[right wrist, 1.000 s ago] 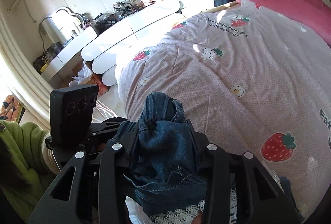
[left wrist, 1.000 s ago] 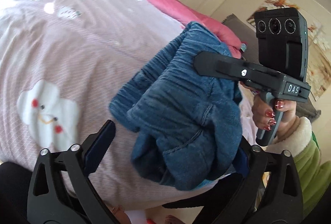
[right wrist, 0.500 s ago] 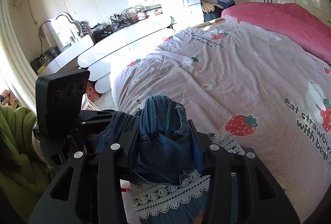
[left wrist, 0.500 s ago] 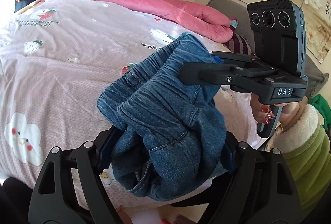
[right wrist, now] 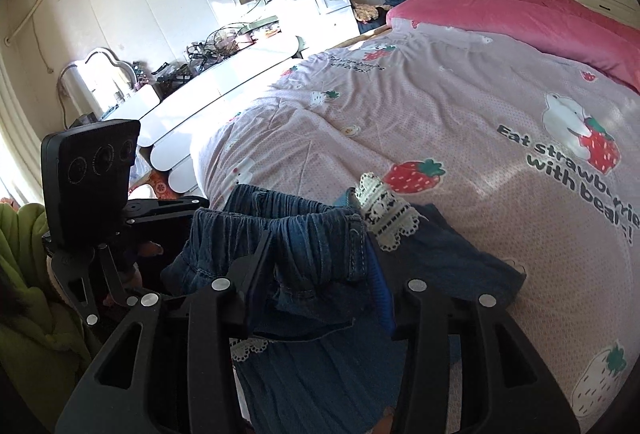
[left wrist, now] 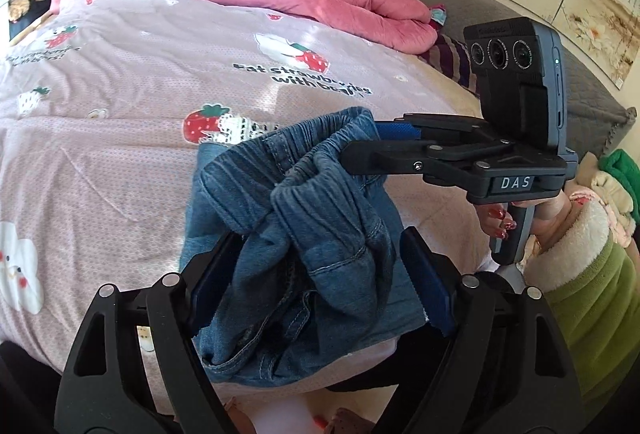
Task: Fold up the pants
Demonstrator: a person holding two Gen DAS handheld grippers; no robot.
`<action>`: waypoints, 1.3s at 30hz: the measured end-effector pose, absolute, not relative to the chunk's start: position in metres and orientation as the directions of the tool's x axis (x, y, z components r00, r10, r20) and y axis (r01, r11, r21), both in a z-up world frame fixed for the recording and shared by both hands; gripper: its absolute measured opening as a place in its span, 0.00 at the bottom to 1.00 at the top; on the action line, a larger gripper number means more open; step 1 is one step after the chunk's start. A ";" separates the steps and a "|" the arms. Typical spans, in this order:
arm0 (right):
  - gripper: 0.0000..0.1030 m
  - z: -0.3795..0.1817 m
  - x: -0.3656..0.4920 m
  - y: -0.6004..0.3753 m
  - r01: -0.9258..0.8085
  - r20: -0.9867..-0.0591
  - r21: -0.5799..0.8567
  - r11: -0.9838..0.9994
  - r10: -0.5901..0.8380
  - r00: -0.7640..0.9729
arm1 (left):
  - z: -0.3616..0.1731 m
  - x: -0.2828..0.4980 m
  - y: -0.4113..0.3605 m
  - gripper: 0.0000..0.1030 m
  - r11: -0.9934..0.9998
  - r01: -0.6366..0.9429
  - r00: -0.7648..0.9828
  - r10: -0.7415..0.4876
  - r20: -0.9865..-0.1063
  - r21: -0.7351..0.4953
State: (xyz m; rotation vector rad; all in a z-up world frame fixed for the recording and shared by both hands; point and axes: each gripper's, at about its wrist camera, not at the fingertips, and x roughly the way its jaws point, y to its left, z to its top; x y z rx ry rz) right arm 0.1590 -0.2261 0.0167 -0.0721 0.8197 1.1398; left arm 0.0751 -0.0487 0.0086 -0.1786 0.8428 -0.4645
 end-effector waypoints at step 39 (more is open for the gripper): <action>0.69 0.052 0.051 -0.277 -0.785 -0.563 0.253 0.565 0.746 0.356 | 0.037 0.044 -0.022 0.90 0.883 0.330 0.614 -0.469 -0.636 -0.333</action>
